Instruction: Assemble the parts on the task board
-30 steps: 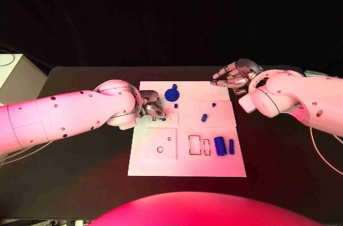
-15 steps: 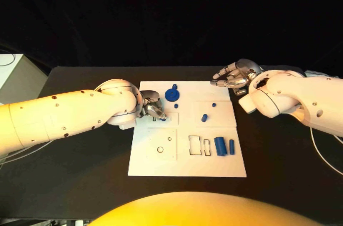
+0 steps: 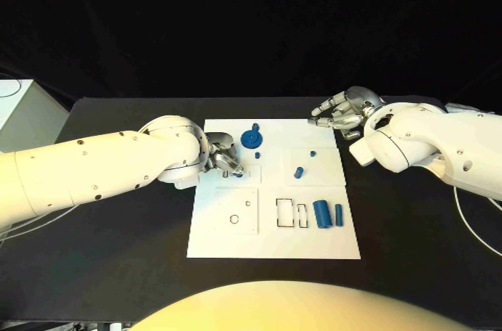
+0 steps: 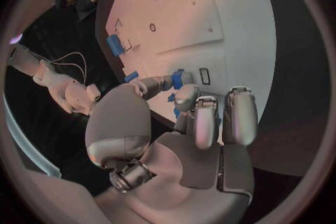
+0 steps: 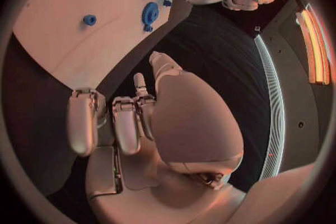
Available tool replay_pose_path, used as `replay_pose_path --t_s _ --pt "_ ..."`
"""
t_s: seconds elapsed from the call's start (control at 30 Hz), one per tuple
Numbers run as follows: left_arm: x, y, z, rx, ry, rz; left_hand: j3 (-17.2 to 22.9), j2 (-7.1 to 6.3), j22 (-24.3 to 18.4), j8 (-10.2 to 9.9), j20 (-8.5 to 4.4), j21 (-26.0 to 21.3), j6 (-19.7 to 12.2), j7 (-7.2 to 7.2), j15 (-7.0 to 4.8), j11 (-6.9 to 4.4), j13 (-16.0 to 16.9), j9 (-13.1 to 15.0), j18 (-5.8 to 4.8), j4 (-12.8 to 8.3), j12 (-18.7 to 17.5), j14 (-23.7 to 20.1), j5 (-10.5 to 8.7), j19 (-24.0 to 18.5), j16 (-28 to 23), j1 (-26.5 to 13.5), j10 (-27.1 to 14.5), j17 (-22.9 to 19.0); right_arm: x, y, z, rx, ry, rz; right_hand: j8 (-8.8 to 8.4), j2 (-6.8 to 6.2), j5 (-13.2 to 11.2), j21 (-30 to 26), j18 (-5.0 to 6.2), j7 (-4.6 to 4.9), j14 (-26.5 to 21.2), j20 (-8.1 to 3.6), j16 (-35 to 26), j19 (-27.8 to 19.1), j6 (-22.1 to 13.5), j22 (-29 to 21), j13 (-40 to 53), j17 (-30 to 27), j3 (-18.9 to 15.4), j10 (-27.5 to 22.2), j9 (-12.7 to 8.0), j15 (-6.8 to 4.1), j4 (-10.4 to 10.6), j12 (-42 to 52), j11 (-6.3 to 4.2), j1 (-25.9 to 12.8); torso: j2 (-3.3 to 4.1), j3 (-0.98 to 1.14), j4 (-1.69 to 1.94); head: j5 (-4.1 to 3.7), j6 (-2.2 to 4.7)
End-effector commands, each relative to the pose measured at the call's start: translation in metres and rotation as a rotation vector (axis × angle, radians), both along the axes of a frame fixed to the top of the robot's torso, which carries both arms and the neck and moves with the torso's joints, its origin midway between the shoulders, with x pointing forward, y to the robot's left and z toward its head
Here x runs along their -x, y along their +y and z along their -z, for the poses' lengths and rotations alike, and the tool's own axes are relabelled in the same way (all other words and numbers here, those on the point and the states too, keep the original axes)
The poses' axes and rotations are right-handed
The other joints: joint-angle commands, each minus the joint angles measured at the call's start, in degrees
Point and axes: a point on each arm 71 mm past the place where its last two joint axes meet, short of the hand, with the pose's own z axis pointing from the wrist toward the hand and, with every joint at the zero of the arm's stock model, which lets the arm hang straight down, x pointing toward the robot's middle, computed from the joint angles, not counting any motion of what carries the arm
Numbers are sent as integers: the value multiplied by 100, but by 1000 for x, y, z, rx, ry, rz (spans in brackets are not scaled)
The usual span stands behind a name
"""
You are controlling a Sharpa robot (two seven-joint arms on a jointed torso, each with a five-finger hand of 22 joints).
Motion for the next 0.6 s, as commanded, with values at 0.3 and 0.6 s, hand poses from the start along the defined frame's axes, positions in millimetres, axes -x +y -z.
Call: replay_pose_path --t_s 0.3,0.6 --pt "2 -7 3 -1 24 22 771 32 11 5 -7 20 264 -242 -63 -27 15 -11 -59 -925 18 585 -113 46 1 -121 63 1473 1 1 0 1 -1 -20 15 -2 37 -41 56 -13 444 1 -41 27 -47 597 796 924 39 -45 5 -26 -2 -17 6 -51 2 0 -2 -17 1" --pt "2 -8 4 -2 31 27 562 -19 16 -7 -18 14 271 -267 -77 -44 26 -17 -61 -869 20 586 -134 52 3 -187 77 1477 1 0 0 0 0 -19 15 -2 37 -41 56 -13 444 1 -41 27 -47 597 796 924 39 -45 5 -26 -2 -17 6 -51 0 -3 4 -35 1"
